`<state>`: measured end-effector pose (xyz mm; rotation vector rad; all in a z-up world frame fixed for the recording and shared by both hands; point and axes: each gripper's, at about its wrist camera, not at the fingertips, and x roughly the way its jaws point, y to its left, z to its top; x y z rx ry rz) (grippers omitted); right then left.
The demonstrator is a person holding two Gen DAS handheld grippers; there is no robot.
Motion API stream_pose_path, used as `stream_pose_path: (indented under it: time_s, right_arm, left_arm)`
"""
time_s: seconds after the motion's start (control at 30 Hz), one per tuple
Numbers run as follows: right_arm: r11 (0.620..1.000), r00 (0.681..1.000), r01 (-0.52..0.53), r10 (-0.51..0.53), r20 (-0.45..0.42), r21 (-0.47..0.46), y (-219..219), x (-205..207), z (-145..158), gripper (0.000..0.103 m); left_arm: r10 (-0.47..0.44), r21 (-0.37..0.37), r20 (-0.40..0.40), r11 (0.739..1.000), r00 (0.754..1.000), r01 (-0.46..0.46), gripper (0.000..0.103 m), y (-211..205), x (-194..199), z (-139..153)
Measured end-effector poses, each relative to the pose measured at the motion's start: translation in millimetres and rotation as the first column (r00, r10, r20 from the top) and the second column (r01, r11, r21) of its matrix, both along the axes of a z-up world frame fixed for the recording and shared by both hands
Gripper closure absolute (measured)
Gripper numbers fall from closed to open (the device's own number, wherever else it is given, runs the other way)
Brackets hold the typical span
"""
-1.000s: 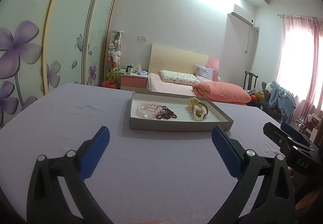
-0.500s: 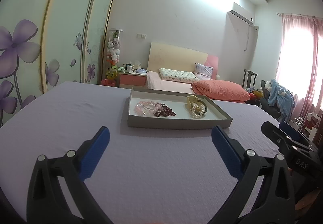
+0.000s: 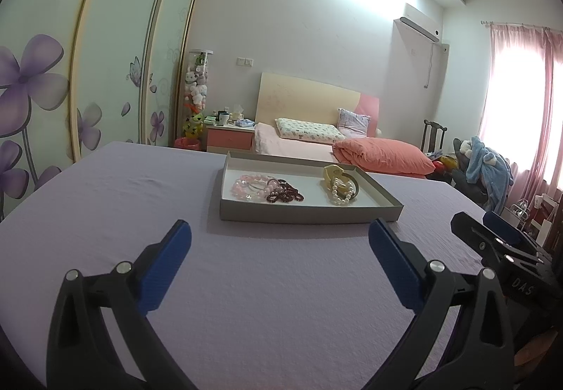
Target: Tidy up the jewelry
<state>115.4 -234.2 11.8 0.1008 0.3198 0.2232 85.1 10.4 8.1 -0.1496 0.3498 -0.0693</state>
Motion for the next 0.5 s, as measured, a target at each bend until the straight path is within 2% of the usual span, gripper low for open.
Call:
stream_pose_path:
  time_s: [0.5]
  right_arm:
    - [1.0, 1.0, -0.001, 0.001, -0.002, 0.001, 0.7, -0.6, -0.7, 0.002]
  left_arm:
    - [0.0, 0.001, 0.01, 1.0, 1.0, 0.0, 0.004, -1.4, -1.7, 1.1]
